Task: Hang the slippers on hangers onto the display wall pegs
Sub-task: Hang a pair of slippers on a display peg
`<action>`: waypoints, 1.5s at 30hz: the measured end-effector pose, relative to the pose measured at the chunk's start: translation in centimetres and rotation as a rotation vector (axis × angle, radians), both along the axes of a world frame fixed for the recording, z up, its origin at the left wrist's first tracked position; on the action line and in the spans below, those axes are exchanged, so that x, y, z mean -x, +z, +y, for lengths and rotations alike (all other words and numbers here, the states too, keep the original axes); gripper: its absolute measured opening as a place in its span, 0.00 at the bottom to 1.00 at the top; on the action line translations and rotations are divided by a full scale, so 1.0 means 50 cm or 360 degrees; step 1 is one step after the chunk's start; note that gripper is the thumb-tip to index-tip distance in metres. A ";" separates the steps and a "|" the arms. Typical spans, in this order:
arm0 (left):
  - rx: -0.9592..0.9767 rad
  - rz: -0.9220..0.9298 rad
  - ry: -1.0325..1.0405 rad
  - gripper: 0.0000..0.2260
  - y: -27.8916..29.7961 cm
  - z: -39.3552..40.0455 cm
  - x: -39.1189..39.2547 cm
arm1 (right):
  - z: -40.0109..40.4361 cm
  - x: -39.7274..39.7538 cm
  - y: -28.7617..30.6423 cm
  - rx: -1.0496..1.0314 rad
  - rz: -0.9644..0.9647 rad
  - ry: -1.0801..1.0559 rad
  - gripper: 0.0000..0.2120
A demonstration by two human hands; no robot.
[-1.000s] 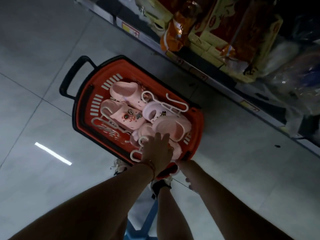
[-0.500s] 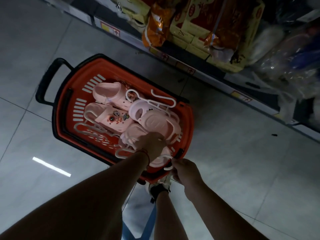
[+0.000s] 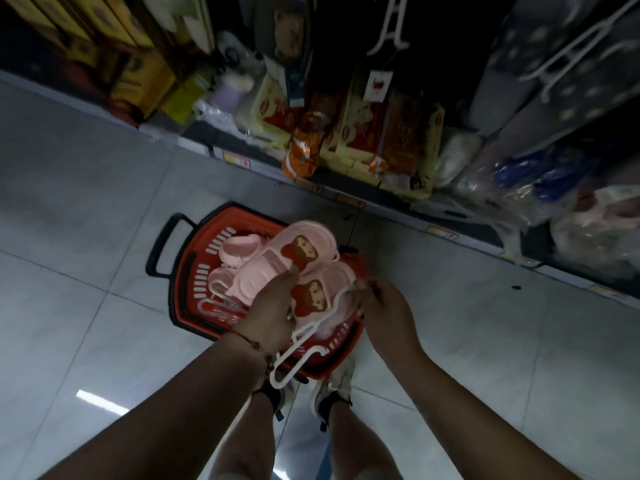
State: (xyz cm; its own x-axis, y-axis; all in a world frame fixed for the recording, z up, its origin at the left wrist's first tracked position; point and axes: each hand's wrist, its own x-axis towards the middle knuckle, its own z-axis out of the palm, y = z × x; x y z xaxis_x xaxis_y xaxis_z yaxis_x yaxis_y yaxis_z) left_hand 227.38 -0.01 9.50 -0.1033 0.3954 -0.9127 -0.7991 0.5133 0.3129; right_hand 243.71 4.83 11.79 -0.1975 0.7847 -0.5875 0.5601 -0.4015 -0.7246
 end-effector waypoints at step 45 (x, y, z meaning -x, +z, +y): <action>-0.1363 -0.0206 0.0186 0.13 1.060 0.053 0.310 | 0.020 0.287 1.104 -0.1193 0.0600 0.0151 0.13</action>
State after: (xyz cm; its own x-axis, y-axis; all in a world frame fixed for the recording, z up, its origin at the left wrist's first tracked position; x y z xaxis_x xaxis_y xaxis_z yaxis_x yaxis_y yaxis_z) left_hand 211.86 2.62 62.48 -0.1024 0.9439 -0.3141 -0.8879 0.0557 0.4567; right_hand 229.37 5.81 66.99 -0.3606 0.9109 0.2007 0.2346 0.2968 -0.9257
